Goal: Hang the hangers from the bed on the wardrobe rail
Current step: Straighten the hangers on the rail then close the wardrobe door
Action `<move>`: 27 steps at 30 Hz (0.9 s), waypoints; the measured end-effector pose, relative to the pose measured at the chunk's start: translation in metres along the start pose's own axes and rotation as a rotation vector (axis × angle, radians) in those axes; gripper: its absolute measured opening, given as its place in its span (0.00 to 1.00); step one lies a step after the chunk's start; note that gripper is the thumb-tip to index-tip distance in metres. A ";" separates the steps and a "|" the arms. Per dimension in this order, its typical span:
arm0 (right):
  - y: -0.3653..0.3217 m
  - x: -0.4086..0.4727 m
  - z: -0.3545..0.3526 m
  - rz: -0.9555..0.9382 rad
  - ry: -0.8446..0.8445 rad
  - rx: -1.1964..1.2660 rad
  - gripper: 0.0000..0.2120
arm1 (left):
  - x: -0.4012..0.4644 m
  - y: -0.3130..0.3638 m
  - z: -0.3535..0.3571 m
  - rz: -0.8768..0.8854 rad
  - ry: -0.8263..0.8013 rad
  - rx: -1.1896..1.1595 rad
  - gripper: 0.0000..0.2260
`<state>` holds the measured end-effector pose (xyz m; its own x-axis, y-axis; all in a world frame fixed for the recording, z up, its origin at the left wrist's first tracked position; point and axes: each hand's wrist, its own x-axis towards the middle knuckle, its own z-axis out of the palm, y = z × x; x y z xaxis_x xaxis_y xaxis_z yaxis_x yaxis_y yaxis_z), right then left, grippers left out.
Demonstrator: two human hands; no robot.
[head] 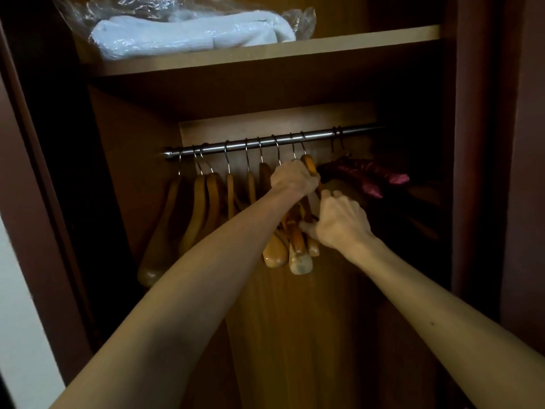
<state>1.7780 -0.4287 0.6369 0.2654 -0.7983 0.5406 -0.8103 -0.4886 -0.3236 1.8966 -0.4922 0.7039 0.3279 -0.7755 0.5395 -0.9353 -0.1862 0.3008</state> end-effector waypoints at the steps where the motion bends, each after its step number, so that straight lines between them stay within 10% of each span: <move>1: -0.001 -0.001 0.001 0.008 -0.030 -0.004 0.34 | 0.003 0.002 0.004 -0.017 -0.016 0.020 0.20; 6: -0.003 0.004 0.006 0.096 -0.187 -0.045 0.44 | 0.006 0.015 0.018 -0.045 -0.001 0.168 0.32; 15: 0.011 0.002 0.012 0.013 -0.021 0.106 0.37 | 0.032 0.016 0.040 -0.187 -0.084 -0.079 0.18; 27: 0.018 0.017 -0.012 0.008 -0.209 0.072 0.13 | 0.036 0.017 0.058 -0.195 -0.431 -0.069 0.26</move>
<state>1.7613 -0.4472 0.6501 0.3679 -0.8541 0.3677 -0.7754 -0.5000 -0.3857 1.8848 -0.5587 0.6828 0.3983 -0.9121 0.0970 -0.8459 -0.3244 0.4233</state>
